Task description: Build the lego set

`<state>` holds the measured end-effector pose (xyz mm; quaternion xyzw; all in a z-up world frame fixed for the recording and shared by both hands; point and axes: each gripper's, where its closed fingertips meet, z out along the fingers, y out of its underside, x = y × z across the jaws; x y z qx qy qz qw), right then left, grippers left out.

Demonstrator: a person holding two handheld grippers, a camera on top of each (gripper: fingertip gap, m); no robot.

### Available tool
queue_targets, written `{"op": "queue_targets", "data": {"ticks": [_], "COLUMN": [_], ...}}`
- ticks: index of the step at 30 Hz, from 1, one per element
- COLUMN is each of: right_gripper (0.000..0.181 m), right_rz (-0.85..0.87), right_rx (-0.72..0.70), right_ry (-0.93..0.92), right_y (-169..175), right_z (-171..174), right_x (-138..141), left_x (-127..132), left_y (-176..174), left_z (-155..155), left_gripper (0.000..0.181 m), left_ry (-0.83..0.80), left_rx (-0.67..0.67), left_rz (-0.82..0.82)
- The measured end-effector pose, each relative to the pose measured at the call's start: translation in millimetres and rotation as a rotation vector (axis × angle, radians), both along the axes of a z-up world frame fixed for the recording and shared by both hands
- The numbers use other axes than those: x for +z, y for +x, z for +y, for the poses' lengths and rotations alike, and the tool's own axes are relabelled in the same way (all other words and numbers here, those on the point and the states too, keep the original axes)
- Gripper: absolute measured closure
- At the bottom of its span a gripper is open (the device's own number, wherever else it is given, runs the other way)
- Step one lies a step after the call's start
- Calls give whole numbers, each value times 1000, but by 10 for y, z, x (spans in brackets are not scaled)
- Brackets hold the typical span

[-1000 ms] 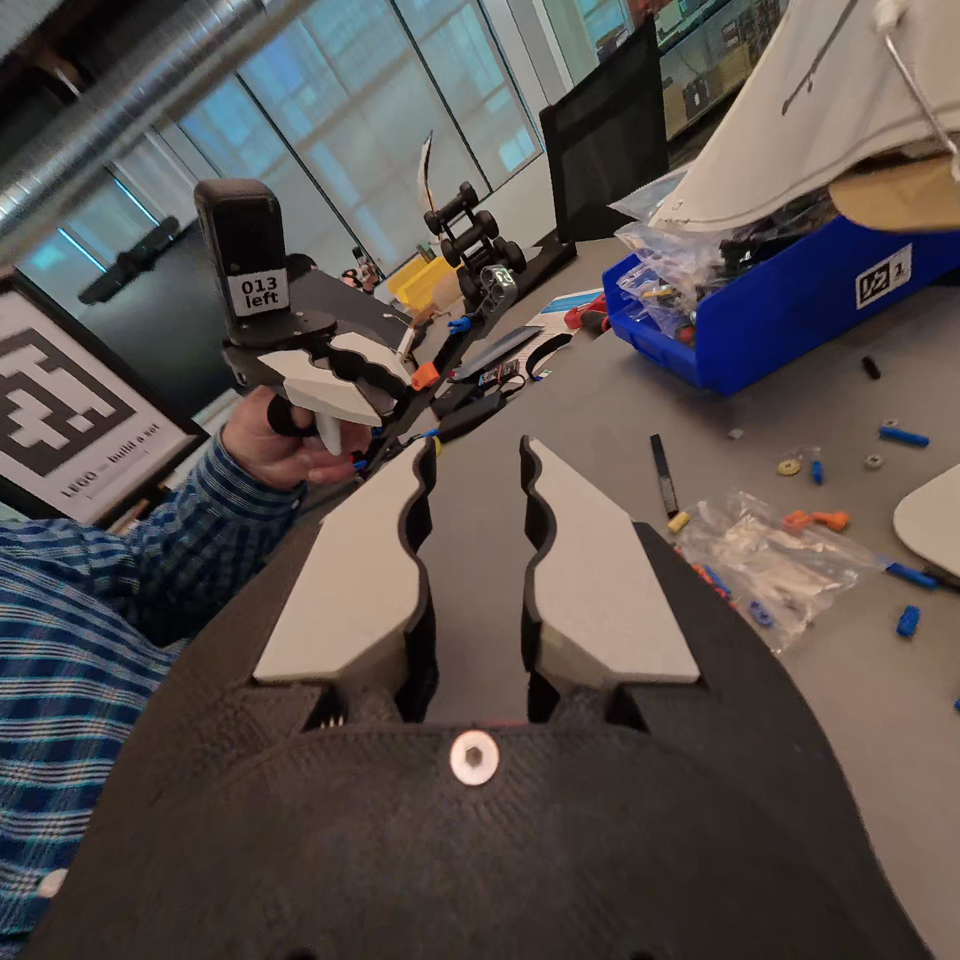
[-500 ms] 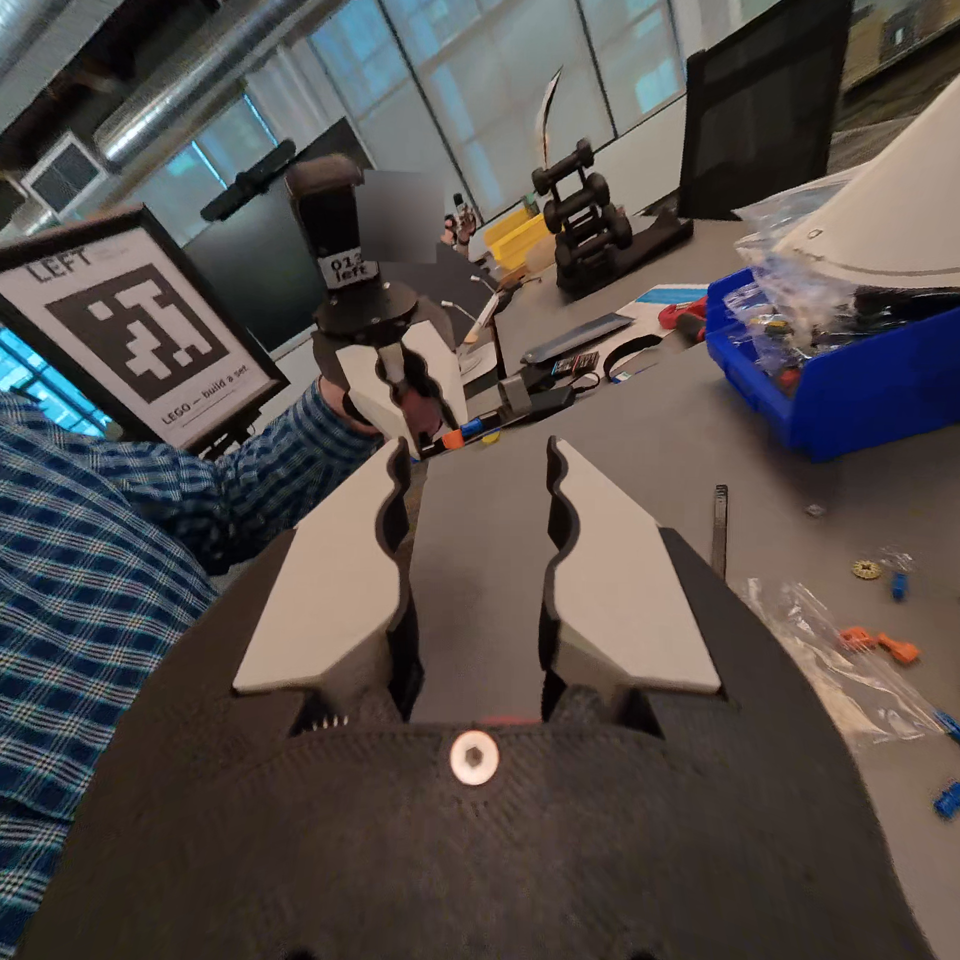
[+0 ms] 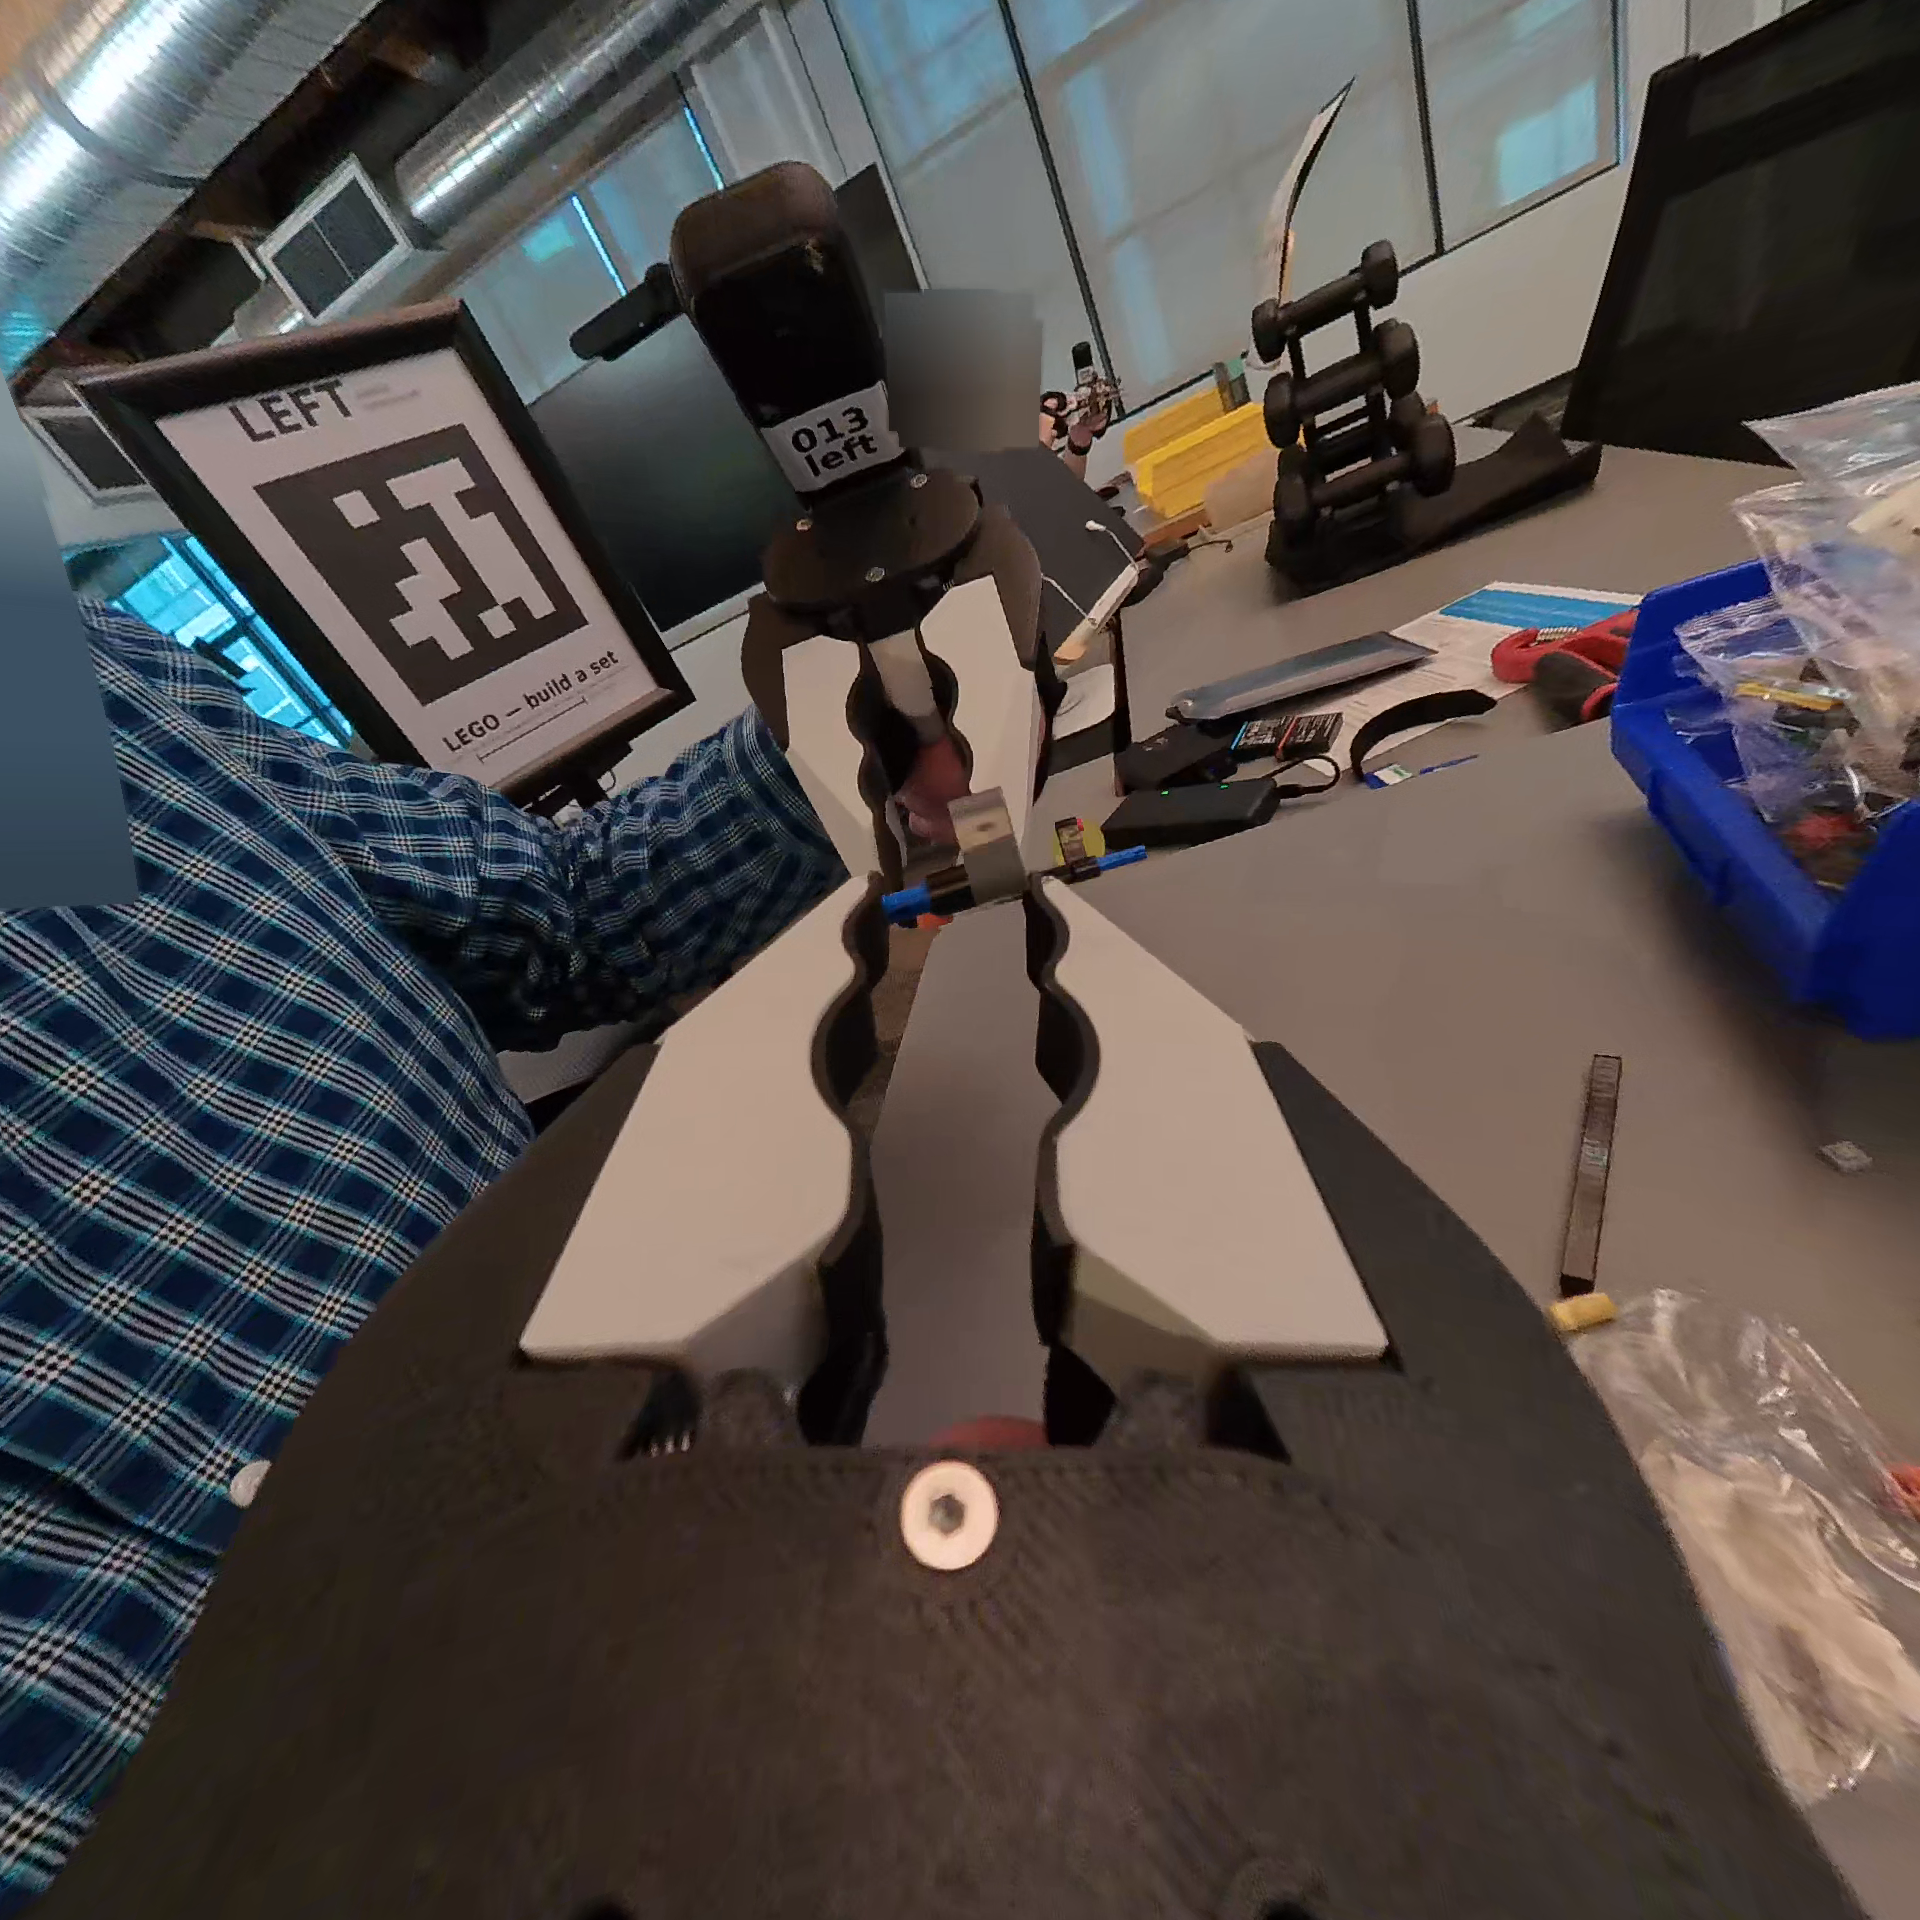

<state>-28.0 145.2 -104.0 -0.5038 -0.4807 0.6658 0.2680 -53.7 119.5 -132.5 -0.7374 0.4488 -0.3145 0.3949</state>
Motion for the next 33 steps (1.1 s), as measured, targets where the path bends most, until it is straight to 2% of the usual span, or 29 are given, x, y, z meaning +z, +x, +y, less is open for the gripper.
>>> {"op": "queue_targets", "data": {"ticks": [3,9,17,24,33], "right_gripper": [148,157,157,152,165], "right_rz": [29,65,98,94,105], "right_rx": [4,-31,-60,-81,-104], "right_ry": [-21,27,13,-15,-27], "right_y": [-1,-19,-48,-55,-84], "right_z": [-15,-14,27,128,180], "right_x": [33,80,153,127,128], "left_x": [29,41,42,70,53], "left_y": [27,63,92,75,50], "left_z": [3,12,46,129,165], "left_gripper": [159,159,159,160,159], "left_ry": [1,2,-19,2,-27], "left_rx": [-10,-15,-9,62,82], "left_rz": [-37,-73,-113,-87,-85]}}
